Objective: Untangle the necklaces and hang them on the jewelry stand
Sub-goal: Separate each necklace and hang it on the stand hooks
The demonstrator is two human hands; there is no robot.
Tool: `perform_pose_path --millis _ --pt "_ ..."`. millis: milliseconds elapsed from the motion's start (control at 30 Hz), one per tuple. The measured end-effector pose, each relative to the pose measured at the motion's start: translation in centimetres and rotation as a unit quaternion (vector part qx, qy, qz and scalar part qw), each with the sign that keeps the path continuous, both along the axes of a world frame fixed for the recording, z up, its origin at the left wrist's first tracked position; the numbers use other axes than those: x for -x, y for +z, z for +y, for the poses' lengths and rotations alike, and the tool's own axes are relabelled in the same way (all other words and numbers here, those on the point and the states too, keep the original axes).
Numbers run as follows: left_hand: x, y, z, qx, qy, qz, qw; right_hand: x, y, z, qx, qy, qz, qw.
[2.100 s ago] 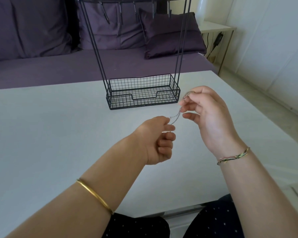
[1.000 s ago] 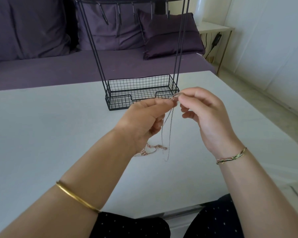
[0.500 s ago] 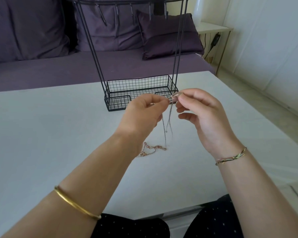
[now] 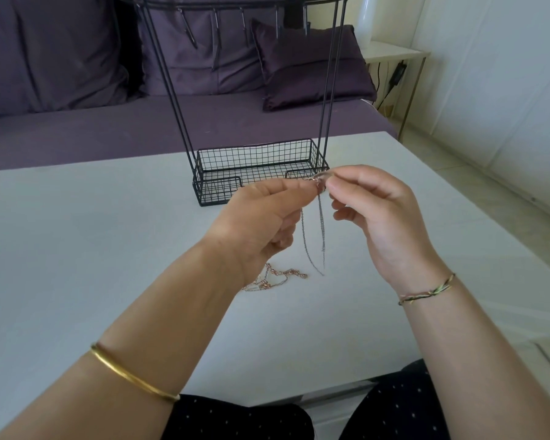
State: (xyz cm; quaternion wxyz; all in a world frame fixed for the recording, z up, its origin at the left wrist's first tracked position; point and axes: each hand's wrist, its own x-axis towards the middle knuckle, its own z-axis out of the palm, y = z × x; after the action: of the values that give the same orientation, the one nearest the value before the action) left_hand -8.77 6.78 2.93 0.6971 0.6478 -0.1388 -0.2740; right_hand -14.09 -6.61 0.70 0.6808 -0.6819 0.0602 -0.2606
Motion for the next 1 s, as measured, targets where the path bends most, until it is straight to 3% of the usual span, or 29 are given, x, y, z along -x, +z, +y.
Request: perform_pose_path --millis 400,1000 --pt "-0.01 0.29 -0.1 -0.009 -0.01 0.021 1.0 -0.15 -0.06 -0.07 -0.027 0.031 0.016 0.999" --pt "-0.72 0.2 0.21 -0.139 0.062 -0.009 0.988 -0.67 -0.35 -0.22 -0.127 0.06 0.021 0.99"
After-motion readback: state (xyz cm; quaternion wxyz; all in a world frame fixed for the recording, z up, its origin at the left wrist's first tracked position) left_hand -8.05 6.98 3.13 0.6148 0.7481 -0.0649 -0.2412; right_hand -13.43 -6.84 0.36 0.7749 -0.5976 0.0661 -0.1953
